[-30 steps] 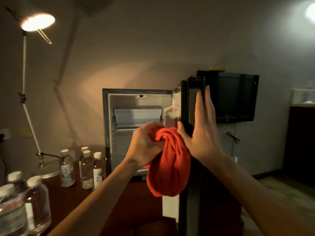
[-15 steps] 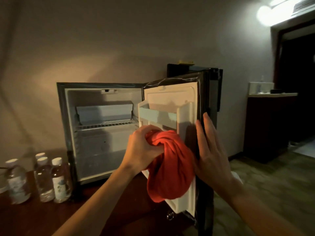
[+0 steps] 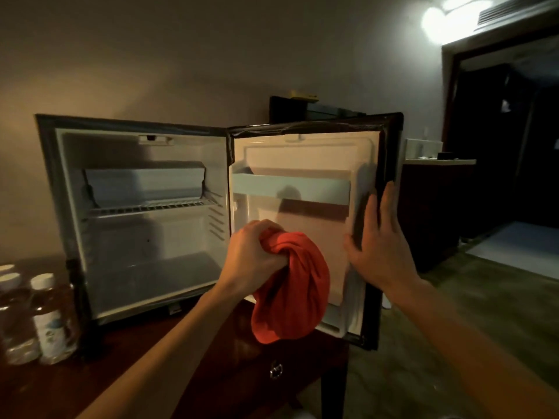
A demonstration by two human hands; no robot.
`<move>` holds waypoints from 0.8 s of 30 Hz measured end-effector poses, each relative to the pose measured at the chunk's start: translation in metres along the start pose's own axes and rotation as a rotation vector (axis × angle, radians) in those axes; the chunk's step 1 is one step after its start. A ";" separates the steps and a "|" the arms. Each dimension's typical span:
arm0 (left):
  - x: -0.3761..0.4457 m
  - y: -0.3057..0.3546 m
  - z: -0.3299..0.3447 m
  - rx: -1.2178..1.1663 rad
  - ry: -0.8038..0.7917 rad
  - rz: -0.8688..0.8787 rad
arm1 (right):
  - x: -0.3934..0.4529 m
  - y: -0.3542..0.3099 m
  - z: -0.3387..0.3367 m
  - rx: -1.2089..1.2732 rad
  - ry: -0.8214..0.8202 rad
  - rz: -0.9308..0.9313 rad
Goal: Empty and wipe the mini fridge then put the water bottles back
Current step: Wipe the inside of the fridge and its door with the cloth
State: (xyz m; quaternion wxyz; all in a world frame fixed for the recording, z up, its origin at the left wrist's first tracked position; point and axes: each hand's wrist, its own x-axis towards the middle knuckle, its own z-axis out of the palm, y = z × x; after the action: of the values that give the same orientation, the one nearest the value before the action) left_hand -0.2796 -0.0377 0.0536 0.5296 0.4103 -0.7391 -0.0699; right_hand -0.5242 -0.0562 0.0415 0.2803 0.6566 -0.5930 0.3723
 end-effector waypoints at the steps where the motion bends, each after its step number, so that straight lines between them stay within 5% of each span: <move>1: 0.003 -0.002 0.002 0.002 -0.004 -0.002 | 0.001 0.004 0.005 -0.008 -0.027 0.017; 8: 0.025 -0.032 0.022 0.041 -0.012 -0.029 | -0.006 0.008 0.048 -0.038 -0.072 0.038; 18: 0.042 -0.072 0.043 -0.041 -0.039 -0.082 | -0.035 0.024 0.143 -0.016 -0.235 -0.232; 24: 0.046 -0.090 0.046 -0.054 -0.041 -0.102 | -0.035 0.038 0.167 0.029 -0.193 -0.299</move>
State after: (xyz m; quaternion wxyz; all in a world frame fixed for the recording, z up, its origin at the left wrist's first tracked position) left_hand -0.2756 -0.1430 0.0190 0.5207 0.4316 -0.7259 -0.1251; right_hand -0.5367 -0.1766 -0.0845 0.2648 0.7740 -0.5076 0.2703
